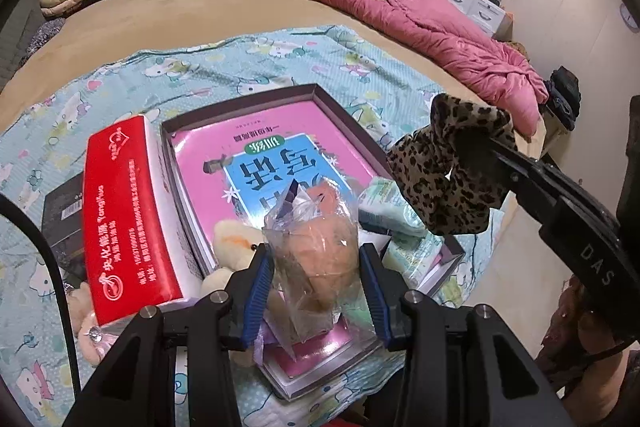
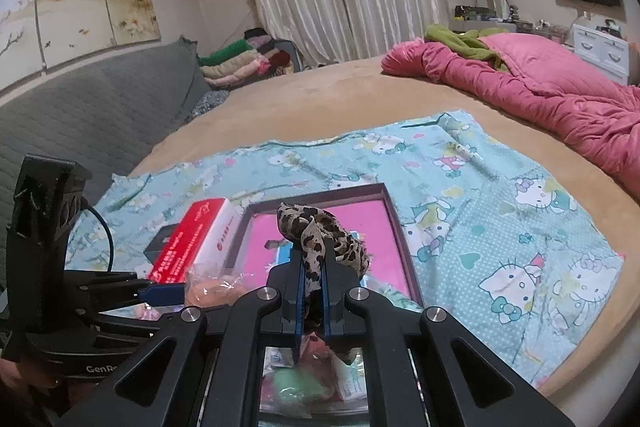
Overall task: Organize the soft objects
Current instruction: 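Lower the bagged ball with the left gripper while the right lowers the scrunchie onto the tray, then open both grippers to release the scrunchie and bagged ball onto the tray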
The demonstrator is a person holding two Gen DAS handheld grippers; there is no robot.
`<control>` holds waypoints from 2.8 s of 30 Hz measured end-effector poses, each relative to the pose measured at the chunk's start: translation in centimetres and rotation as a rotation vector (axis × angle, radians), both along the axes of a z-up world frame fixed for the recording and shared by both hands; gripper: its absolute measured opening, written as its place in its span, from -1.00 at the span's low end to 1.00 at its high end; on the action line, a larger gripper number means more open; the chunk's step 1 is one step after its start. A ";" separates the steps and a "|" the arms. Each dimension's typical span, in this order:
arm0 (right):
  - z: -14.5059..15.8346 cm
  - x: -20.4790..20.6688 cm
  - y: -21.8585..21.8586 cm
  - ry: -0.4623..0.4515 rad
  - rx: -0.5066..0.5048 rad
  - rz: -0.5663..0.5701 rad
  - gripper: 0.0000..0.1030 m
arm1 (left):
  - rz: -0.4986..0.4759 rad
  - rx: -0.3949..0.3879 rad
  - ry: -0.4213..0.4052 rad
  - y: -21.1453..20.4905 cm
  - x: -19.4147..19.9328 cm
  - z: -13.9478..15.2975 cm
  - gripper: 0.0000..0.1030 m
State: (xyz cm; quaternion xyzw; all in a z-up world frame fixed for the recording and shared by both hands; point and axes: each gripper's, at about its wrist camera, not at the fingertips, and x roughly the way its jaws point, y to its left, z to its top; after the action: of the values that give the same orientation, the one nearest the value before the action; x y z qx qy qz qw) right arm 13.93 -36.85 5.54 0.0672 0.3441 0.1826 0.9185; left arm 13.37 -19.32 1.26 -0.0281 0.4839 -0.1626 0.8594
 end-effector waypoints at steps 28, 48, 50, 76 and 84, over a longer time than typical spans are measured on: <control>-4.7 2.2 0.8 0.130 0.040 0.031 -0.86 | -0.012 0.029 0.041 -0.6 0.9 -2.5 -0.15; -7.7 3.0 1.2 0.264 0.236 0.070 -0.70 | -0.012 0.046 0.040 -0.6 0.9 -2.5 -0.15; -7.7 3.0 1.2 0.265 0.240 0.069 -0.63 | -0.012 0.046 0.041 -0.5 0.9 -2.6 -0.15; -5.4 2.0 0.7 0.186 0.203 0.021 0.13 | -0.007 0.011 0.054 -0.2 0.9 -2.4 -0.12; -4.9 1.6 -0.6 0.176 0.206 -0.040 0.27 | -0.003 0.017 0.030 0.0 0.7 -1.6 0.00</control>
State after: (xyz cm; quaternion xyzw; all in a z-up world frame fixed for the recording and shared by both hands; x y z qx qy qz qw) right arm 15.58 -37.43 0.63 0.1839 0.4012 0.1923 0.8765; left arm 14.02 -19.36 -0.36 -0.0223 0.4984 -0.1592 0.8519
